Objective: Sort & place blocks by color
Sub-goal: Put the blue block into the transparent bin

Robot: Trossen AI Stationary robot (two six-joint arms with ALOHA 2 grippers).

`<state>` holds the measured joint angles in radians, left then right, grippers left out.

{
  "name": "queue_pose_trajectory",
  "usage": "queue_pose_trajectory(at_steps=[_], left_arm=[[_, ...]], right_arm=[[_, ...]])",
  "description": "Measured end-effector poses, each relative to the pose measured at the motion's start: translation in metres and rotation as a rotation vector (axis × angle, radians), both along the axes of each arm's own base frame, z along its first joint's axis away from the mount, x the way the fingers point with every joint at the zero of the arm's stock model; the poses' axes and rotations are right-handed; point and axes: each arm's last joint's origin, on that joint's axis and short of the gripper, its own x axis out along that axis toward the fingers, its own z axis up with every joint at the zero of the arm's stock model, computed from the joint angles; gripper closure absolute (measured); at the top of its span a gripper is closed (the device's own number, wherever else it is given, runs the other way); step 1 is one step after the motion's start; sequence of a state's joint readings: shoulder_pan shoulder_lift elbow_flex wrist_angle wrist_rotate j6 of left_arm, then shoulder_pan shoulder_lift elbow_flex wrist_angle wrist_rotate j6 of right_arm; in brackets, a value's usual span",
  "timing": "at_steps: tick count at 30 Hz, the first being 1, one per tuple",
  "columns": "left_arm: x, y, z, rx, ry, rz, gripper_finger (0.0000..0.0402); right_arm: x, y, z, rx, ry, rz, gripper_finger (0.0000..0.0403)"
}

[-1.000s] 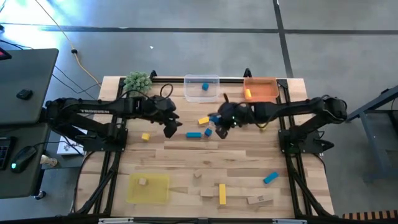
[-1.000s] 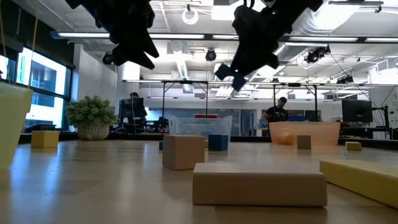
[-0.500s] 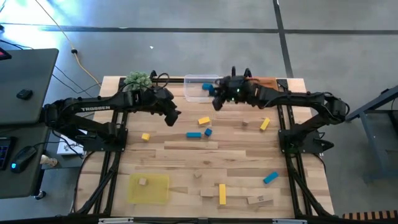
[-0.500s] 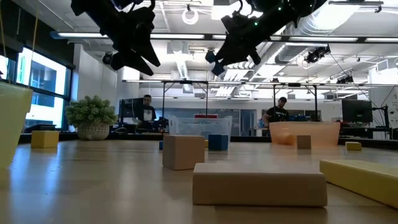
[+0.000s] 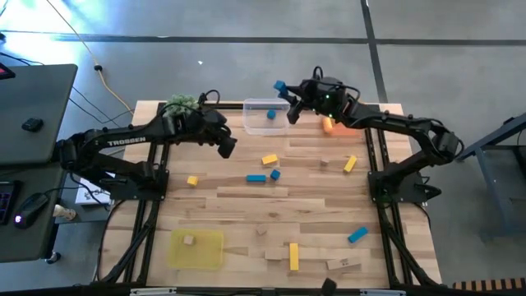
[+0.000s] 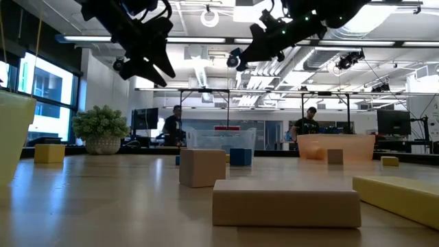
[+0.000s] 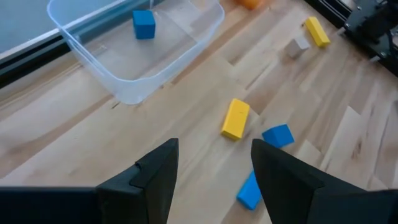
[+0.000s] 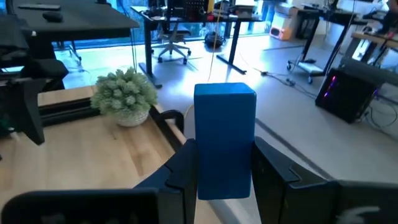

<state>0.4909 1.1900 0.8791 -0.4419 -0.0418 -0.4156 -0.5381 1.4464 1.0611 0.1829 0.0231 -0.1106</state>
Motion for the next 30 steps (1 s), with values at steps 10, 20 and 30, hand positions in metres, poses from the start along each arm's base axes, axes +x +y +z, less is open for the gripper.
queue_pose_trajectory(at_steps=[10, 20, 30], left_arm=[[-0.003, 0.006, 0.0, 0.0, 0.001, 0.027, 0.0209], [-0.003, 0.006, 0.0, -0.001, 0.002, 0.026, 0.0209], [-0.003, 0.005, 0.0, -0.005, 0.002, 0.029, 0.0209]], right_arm=[[0.022, -0.033, -0.007, 0.019, 0.138, 0.045, 0.0313], [0.057, -0.065, -0.047, 0.267, 0.474, 0.047, 0.0313], [0.073, -0.076, -0.093, 0.442, 0.652, 0.057, 0.0314]])
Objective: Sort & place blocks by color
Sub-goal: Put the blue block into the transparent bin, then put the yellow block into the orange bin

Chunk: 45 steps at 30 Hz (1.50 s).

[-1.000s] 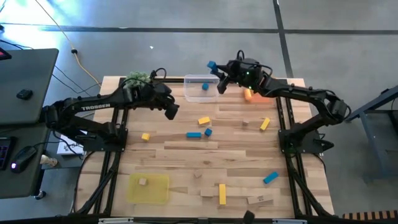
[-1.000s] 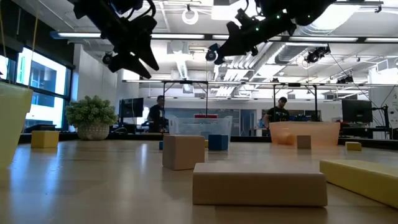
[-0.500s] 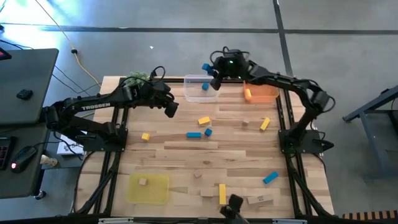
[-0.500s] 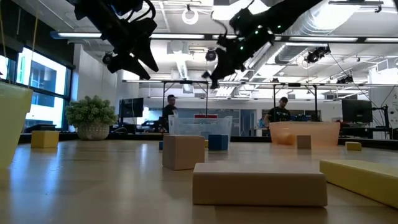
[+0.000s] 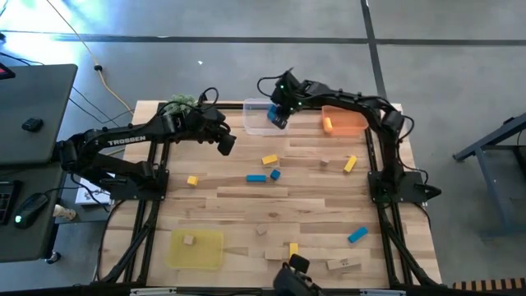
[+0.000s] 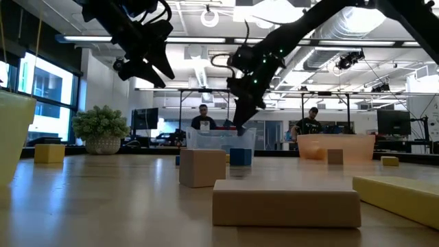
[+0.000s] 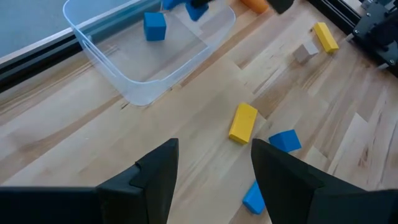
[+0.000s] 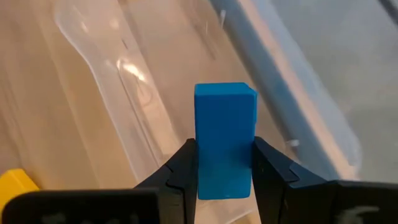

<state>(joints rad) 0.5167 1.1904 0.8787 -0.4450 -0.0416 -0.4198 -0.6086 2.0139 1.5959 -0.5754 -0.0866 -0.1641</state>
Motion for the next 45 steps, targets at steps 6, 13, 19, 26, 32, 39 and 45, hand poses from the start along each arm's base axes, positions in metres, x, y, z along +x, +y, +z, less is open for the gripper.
queue_pose_trajectory(at_steps=[6, 13, 19, 26, 32, 39, 45], left_arm=[[0.0, 0.0, 0.0, -0.007, -0.004, -0.009, 0.0209], [0.0, -0.001, 0.0, -0.018, -0.01, -0.023, 0.0209], [0.0, -0.001, 0.0, -0.018, -0.009, -0.023, 0.0209], [0.0, -0.001, 0.0, -0.018, -0.008, -0.024, 0.0209], [0.0, -0.001, 0.0, -0.013, -0.005, -0.031, 0.0209], [0.001, -0.002, 0.0, -0.025, -0.011, -0.072, 0.0209], [0.003, -0.006, 0.0, -0.091, -0.052, -0.172, 0.0209]], right_arm=[[0.002, 0.0, -0.014, 0.027, 0.035, 0.001, 0.0314], [0.002, 0.002, -0.018, 0.077, 0.037, 0.001, 0.0312], [0.002, 0.003, -0.027, 0.086, 0.081, -0.016, 0.0286], [0.008, 0.006, -0.019, 0.062, 0.071, -0.011, 0.0262], [0.014, 0.004, 0.002, 0.032, 0.058, -0.017, 0.0217], [0.017, 0.002, 0.034, 0.028, 0.039, -0.059, 0.0199], [0.017, 0.007, 0.068, 0.051, 0.037, -0.077, 0.0208]])
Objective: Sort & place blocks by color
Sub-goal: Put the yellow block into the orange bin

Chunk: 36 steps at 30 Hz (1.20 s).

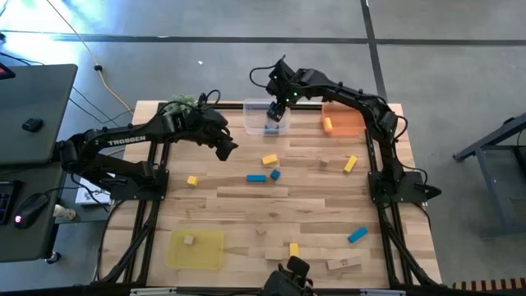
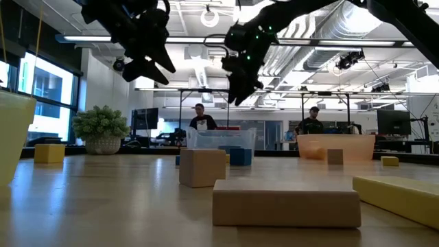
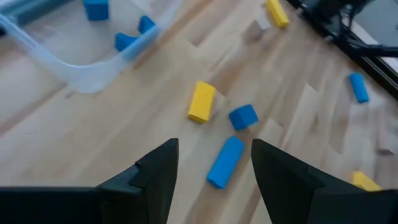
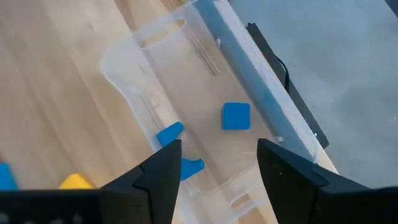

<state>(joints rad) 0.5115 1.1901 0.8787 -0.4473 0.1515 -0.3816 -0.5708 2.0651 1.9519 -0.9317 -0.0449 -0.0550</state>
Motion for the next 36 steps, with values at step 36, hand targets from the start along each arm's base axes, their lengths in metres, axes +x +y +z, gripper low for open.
queue_pose_trajectory(at_steps=[36], left_arm=[[0.004, -0.08, -0.018, -0.006, 0.311, -0.207, 0.0209]], right_arm=[[0.004, 0.186, 0.053, -0.061, 0.382, -0.028, 0.021]])
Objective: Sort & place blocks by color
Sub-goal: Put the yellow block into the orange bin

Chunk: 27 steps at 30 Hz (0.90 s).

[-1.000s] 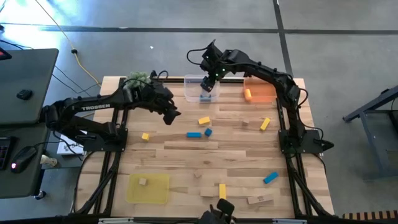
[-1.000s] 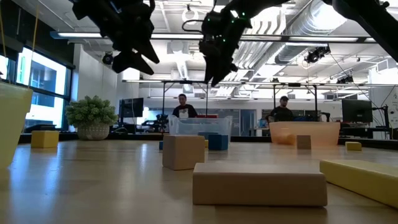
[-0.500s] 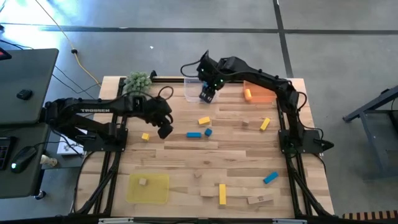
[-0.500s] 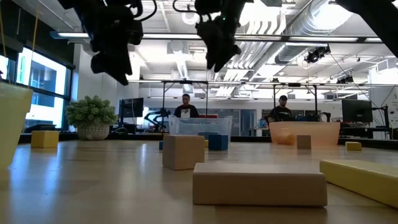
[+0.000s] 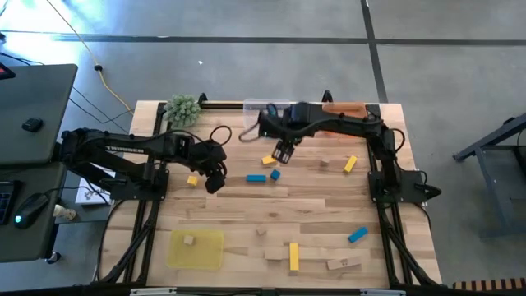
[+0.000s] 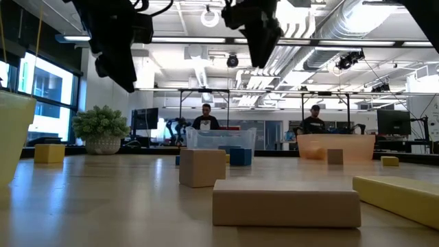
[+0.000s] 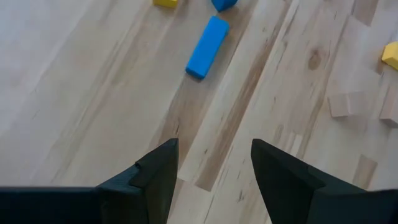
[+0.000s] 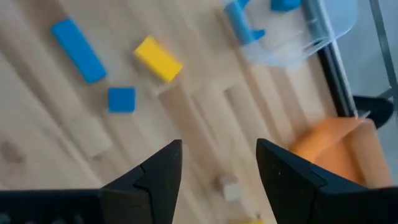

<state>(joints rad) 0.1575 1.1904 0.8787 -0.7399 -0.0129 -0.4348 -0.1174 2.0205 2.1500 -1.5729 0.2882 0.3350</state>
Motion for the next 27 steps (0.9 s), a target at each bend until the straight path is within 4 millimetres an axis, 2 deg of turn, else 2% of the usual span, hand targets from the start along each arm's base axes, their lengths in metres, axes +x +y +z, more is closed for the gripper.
queue_pose_trajectory(at_steps=[7, 15, 20, 27], left_arm=[[-0.002, -0.001, -0.001, 0.002, 0.021, -0.009, 0.0209], [-0.014, -0.014, -0.007, -0.004, 0.179, -0.055, 0.0209], [-0.026, -0.024, -0.01, 0.03, 0.307, 0.03, 0.0209], [-0.031, -0.026, -0.011, -0.032, 0.33, 0.288, 0.0209]], right_arm=[[0.004, 0.043, -0.001, 0.006, -0.013, 0.06, 0.021], [0.003, 0.08, -0.001, -0.002, -0.018, 0.138, 0.021], [0.002, 0.093, -0.001, -0.036, -0.017, 0.178, 0.021], [0.002, 0.095, -0.001, -0.024, -0.012, 0.197, 0.021]])
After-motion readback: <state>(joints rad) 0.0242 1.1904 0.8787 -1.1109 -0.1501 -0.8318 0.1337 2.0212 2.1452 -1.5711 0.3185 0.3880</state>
